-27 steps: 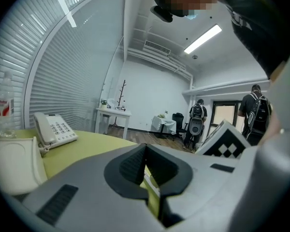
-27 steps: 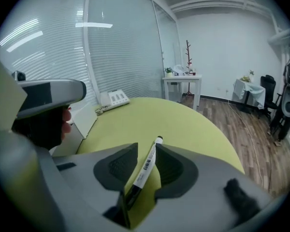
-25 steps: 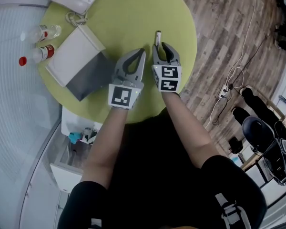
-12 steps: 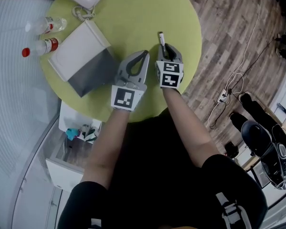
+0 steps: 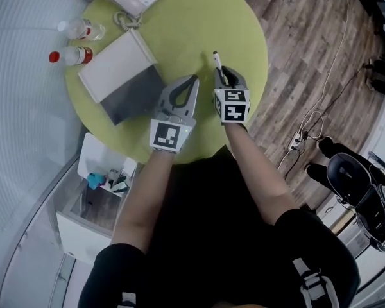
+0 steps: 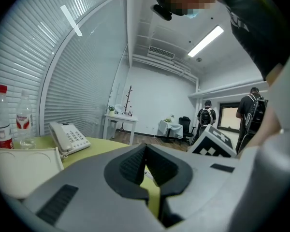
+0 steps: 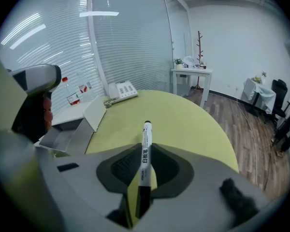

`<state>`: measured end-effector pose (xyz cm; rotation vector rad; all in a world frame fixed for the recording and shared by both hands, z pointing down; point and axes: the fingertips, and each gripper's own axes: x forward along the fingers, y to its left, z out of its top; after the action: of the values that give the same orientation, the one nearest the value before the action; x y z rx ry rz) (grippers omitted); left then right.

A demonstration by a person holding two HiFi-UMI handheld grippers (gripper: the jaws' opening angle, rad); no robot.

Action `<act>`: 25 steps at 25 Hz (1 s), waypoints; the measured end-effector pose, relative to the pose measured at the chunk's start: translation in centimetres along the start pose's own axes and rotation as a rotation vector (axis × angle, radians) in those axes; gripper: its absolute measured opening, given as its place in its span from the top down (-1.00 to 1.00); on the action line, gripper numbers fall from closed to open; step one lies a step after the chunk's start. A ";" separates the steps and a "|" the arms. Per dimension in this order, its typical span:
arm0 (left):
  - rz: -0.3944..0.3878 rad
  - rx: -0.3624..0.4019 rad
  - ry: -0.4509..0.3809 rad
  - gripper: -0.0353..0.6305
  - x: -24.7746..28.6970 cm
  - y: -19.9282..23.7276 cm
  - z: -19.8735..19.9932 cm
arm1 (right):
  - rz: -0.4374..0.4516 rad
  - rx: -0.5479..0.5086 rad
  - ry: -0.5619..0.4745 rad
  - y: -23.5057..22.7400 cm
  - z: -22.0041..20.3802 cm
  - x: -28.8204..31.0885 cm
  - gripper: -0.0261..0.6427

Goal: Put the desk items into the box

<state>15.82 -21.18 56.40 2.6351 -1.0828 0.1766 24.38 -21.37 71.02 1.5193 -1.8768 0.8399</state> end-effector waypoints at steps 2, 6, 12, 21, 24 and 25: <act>0.008 -0.004 0.005 0.87 -0.9 0.1 0.5 | 0.022 -0.027 -0.007 1.0 0.7 -1.0 0.71; 0.032 -0.005 0.010 0.87 -3.4 0.3 1.6 | 0.082 -0.107 -0.030 4.1 1.9 -3.4 0.71; 0.083 0.012 -0.019 0.87 -7.0 1.3 3.8 | 0.163 -0.249 -0.069 8.8 4.1 -6.7 0.71; 0.152 0.028 -0.048 0.87 -12.1 2.8 5.5 | 0.264 -0.476 -0.131 15.6 6.9 -9.4 0.71; 0.187 0.029 -0.059 0.87 -13.7 3.5 5.8 | 0.306 -0.500 -0.145 17.4 7.6 -10.3 0.71; 0.198 0.030 -0.062 0.87 -14.2 3.8 5.9 | 0.320 -0.512 -0.149 18.1 7.7 -10.4 0.71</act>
<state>3.07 -16.10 48.48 2.5719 -1.3725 0.1540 8.22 -18.07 56.06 1.0045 -2.2621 0.3321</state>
